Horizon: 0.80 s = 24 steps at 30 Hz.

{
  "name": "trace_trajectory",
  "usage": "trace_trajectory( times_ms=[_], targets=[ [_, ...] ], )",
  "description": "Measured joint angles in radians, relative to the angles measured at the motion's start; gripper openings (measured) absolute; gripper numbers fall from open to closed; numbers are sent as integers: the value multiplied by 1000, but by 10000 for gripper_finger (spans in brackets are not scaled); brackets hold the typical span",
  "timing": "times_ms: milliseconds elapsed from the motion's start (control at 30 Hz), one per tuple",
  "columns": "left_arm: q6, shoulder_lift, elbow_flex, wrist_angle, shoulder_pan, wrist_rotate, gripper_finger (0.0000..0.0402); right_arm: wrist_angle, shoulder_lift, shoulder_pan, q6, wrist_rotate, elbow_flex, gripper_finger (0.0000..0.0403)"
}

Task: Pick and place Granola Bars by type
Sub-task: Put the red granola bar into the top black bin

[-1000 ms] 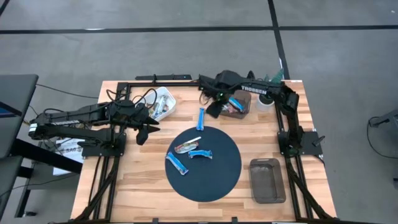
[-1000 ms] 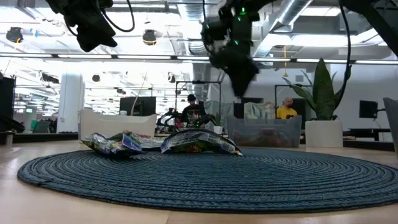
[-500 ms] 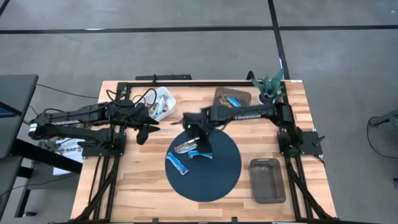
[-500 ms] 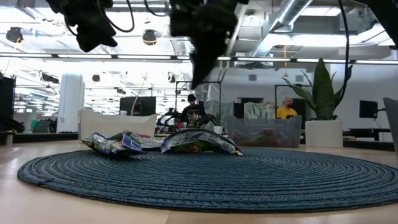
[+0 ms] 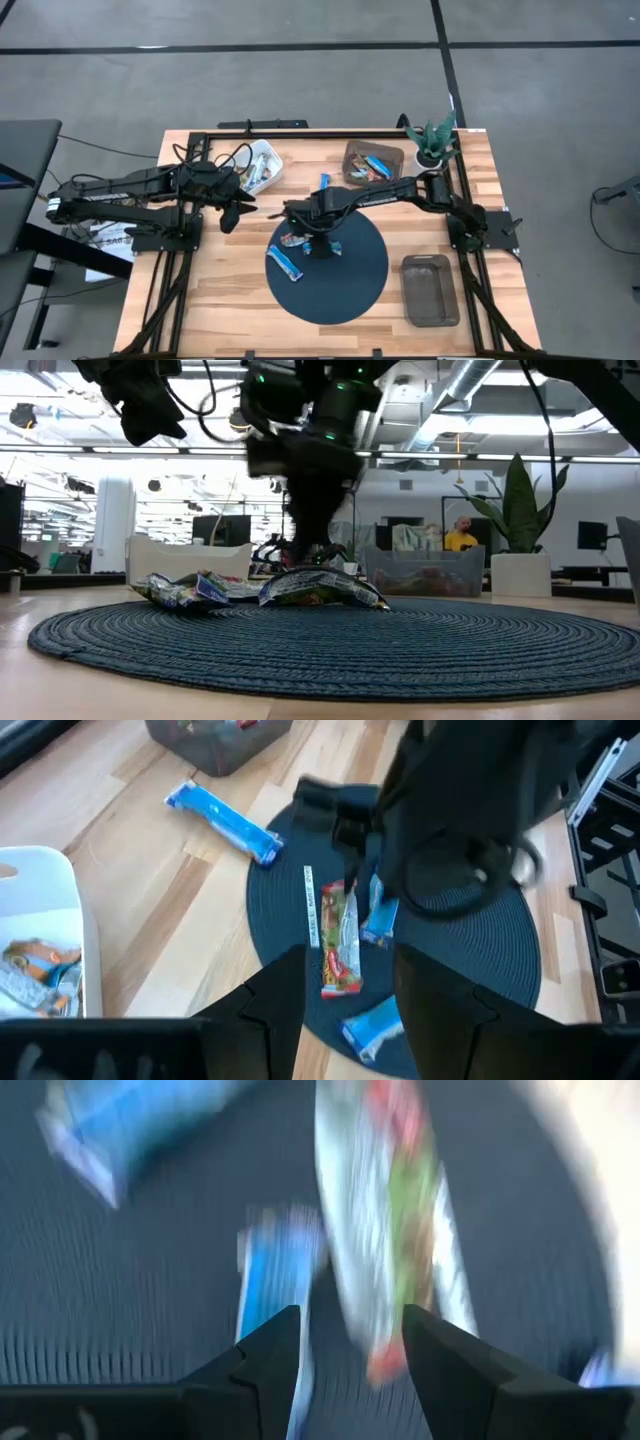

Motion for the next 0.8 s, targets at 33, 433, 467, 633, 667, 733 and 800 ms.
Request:
trace_trajectory(
  times_ms=[33,433,467,633,667,733,800],
  targets=[
    [0,6,0,2,-1,0,141,-31,0,-2,0,-1,-5,166],
    [-11,19,-1,-5,-2,3,141,2,46,-15,-8,-4,-2,145],
    [-11,19,-1,-5,-2,3,141,7,46,-15,-8,0,-3,142],
    [-12,19,-1,-3,-2,-1,141,28,47,-17,-8,47,-3,119],
    [-15,19,-1,-2,-2,-1,141,24,47,-19,-8,47,-3,114],
    [-20,19,0,0,-2,-2,141,11,47,-19,-8,48,-3,107],
    [-21,19,-1,0,-2,-2,141,-7,47,-19,-8,49,1,103]
  ],
)
